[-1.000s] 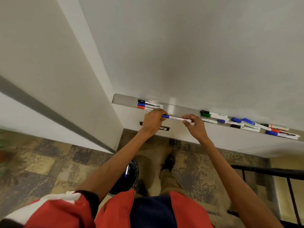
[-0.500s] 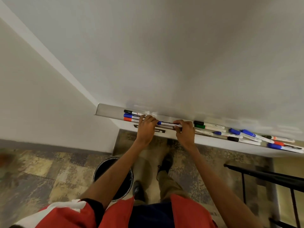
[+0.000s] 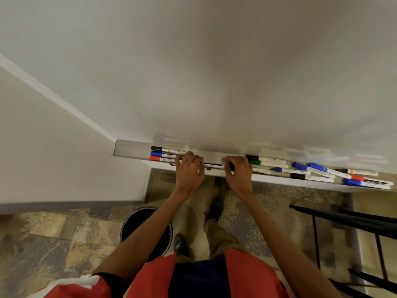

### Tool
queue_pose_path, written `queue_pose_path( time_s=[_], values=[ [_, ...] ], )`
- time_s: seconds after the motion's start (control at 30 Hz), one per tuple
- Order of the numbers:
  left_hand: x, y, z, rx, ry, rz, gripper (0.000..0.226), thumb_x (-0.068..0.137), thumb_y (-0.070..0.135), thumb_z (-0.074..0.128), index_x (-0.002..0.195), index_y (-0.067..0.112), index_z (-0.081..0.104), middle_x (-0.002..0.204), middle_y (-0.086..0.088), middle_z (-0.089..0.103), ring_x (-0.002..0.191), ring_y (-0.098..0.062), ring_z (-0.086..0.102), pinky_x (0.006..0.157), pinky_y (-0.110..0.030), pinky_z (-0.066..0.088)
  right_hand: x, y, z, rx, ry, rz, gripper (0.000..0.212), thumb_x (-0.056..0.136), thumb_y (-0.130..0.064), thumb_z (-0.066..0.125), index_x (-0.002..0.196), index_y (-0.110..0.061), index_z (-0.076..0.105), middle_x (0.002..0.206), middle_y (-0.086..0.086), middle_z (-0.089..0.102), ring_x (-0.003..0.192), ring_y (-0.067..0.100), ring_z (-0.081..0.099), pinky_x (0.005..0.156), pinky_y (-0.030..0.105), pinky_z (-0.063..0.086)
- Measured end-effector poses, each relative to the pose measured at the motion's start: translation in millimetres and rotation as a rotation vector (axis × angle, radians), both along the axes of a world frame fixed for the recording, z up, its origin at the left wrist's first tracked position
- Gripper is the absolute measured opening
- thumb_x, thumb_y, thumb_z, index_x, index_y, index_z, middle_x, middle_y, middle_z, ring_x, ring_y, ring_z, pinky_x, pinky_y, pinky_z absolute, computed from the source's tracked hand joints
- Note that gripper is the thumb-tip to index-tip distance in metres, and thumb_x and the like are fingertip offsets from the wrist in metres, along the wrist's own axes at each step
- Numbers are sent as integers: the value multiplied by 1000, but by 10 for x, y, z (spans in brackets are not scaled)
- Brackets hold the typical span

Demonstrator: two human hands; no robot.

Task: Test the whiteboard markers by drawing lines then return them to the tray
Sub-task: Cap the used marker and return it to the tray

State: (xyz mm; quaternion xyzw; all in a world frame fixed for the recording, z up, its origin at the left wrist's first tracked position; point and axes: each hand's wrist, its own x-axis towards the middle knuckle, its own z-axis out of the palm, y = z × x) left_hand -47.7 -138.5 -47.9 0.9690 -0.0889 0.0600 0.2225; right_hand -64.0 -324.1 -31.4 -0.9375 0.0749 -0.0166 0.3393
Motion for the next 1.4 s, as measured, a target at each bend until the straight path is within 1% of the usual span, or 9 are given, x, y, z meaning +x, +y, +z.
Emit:
queue_pose_path(
  time_s=[0.1,0.2,0.37,0.67,0.9,1.03,1.17,1.27,1.4],
  values=[
    [53,-272,39,-54,4,-83,20,88,22,55,97,15,72,100,-1,71,107,-23,57,94,-42,34,-64,-256,28,-53,-9,-86,28,83,0,64,105,-17,71,103,4,70,108,28,55,85,35,33],
    [68,-602,140,-120,94,-191,23,89,17,60,110,12,69,111,-6,68,113,-24,54,96,-45,41,-164,-501,26,-143,15,-93,34,81,1,64,109,-17,71,107,6,69,110,30,55,88,43,39],
    [82,-1048,185,-33,284,-383,42,88,-3,55,130,4,59,124,-14,62,123,-32,47,96,-48,38,-245,-731,-51,-241,30,-62,22,87,-7,68,107,-17,72,107,6,69,107,30,55,86,45,40],
    [157,-1175,173,57,273,-377,17,90,2,59,103,8,68,111,-11,62,116,-30,47,88,-41,34,-218,-787,-90,-249,52,-11,21,87,-14,72,107,-15,73,103,7,63,103,33,55,84,44,37],
    [85,-1175,309,-72,257,-410,21,97,9,54,115,8,64,117,-10,65,114,-29,53,94,-40,38,-224,-881,-29,-315,-29,114,25,92,-36,68,107,-16,68,108,5,62,104,27,53,93,42,28],
    [46,-1153,559,-255,387,-374,25,101,25,53,121,11,58,114,-8,68,105,-25,63,94,-38,48,-283,-924,169,-269,-51,218,31,99,-37,54,114,-12,67,104,5,70,93,27,64,84,39,43],
    [-17,-1059,803,-199,583,-423,34,104,36,44,110,10,64,97,-7,68,86,-21,63,83,-40,53,-507,-852,376,-256,-85,244,30,103,-31,50,121,-12,64,106,7,69,84,26,65,69,32,45],
    [-184,-1026,967,-187,650,-443,34,106,33,39,95,8,59,90,-7,61,79,-20,57,76,-33,47,-722,-790,494,-290,-142,262,31,103,-33,47,121,-12,62,101,5,69,78,22,65,64,28,47],
    [-438,-1030,1106,-225,619,-517,34,106,29,41,99,4,64,97,-11,67,86,-24,61,81,-35,48,-1068,-739,629,-339,-134,193,25,102,-32,50,118,-15,60,94,2,71,65,20,65,52,27,47]
  ],
)
